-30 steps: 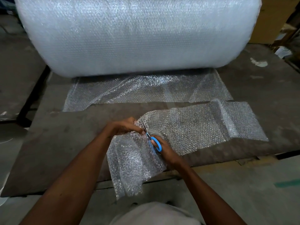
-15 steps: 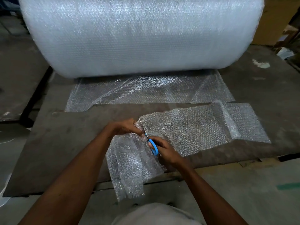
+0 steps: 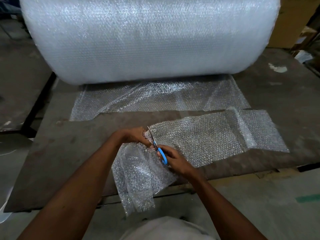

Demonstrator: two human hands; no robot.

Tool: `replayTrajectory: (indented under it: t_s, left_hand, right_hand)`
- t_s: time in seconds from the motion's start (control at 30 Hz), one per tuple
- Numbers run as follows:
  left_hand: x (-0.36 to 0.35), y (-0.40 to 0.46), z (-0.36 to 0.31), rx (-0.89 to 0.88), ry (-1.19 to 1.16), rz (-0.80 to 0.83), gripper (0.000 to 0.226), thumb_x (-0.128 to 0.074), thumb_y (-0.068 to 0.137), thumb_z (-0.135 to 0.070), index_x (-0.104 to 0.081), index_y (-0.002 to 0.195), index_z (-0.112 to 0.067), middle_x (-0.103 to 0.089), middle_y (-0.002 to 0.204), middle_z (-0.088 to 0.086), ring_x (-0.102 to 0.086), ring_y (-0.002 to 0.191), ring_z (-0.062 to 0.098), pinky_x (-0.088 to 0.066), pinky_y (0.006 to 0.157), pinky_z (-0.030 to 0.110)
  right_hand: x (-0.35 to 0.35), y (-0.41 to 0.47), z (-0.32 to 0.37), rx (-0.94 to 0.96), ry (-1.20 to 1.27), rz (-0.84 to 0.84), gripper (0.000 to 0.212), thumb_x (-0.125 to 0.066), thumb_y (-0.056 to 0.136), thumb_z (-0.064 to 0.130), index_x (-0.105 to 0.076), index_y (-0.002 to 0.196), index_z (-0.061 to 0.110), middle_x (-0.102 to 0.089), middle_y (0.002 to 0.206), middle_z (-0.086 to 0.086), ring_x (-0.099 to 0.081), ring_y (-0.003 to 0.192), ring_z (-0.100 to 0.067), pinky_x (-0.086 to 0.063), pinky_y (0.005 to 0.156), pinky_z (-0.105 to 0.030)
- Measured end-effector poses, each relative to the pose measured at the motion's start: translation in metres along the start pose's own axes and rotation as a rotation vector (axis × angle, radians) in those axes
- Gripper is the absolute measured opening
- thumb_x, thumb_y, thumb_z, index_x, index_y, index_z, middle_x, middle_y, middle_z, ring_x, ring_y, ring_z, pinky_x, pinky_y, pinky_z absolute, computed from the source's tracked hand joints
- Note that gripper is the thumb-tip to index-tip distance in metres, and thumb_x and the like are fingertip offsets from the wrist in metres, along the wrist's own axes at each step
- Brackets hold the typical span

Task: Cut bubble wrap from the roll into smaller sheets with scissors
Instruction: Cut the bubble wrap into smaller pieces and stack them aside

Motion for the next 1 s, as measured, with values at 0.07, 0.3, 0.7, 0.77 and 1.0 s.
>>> replayTrajectory:
  t_s: [0.07, 0.3, 0.7, 0.77, 1.0]
  left_hand:
    - [0.000, 0.000, 0.000, 0.006, 0.028, -0.006, 0.019, -0.088, 0.085, 0.000, -0.083, 0.098, -0.012, -0.083, 0.092, -0.002, -0.077, 0.085, 0.008, -0.056, 0.076, 0.020]
    - [0.019, 0.000, 0.017, -0.054, 0.221, -0.175, 0.026, -0.091, 0.086, -0.033, -0.080, 0.109, -0.031, -0.080, 0.107, -0.016, -0.074, 0.098, 0.005, -0.058, 0.092, 0.030]
    - [0.051, -0.024, 0.052, 0.066, 0.367, -0.111, 0.037, -0.103, 0.069, -0.038, -0.077, 0.084, -0.017, -0.078, 0.080, -0.012, -0.072, 0.073, 0.008, -0.056, 0.072, 0.027]
    - [0.052, -0.033, 0.059, 0.072, 0.348, -0.084, 0.040, -0.102, 0.069, -0.041, -0.082, 0.096, -0.020, -0.083, 0.095, -0.008, -0.079, 0.091, 0.012, -0.061, 0.090, 0.034]
    - [0.031, -0.048, 0.053, 0.033, 0.293, -0.121, 0.033, -0.089, 0.083, -0.009, -0.072, 0.110, -0.001, -0.079, 0.105, 0.016, -0.072, 0.091, 0.015, -0.058, 0.085, 0.034]
  right_hand:
    - [0.001, 0.000, -0.003, -0.004, -0.006, 0.009, 0.032, -0.067, 0.106, 0.028, -0.070, 0.138, 0.028, -0.073, 0.122, 0.010, -0.067, 0.108, -0.008, -0.053, 0.094, -0.031]
    - [0.010, 0.000, 0.001, 0.042, 0.042, -0.038, 0.030, -0.066, 0.107, 0.020, -0.069, 0.137, 0.020, -0.074, 0.110, 0.000, -0.067, 0.097, -0.016, -0.055, 0.085, -0.037]
    - [0.029, -0.033, 0.024, 0.296, 0.061, -0.425, 0.040, -0.063, 0.102, 0.019, -0.065, 0.142, 0.018, -0.074, 0.108, -0.011, -0.075, 0.089, -0.034, -0.065, 0.077, -0.049]
    - [0.036, -0.033, 0.026, 0.316, 0.103, -0.500, 0.040, -0.061, 0.102, 0.011, -0.064, 0.142, 0.013, -0.074, 0.108, -0.014, -0.075, 0.091, -0.036, -0.066, 0.075, -0.047]
    - [0.019, 0.014, -0.013, 0.051, 0.338, -0.371, 0.023, -0.065, 0.105, 0.012, -0.072, 0.126, 0.008, -0.070, 0.091, -0.014, -0.066, 0.078, -0.025, -0.057, 0.070, -0.041]
Point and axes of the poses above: each hand's wrist, its own y-axis towards the middle knuckle, its own x-axis out of the back of the hand, z = x × y, the point moved 5 cm from there along y, towards the middle knuckle
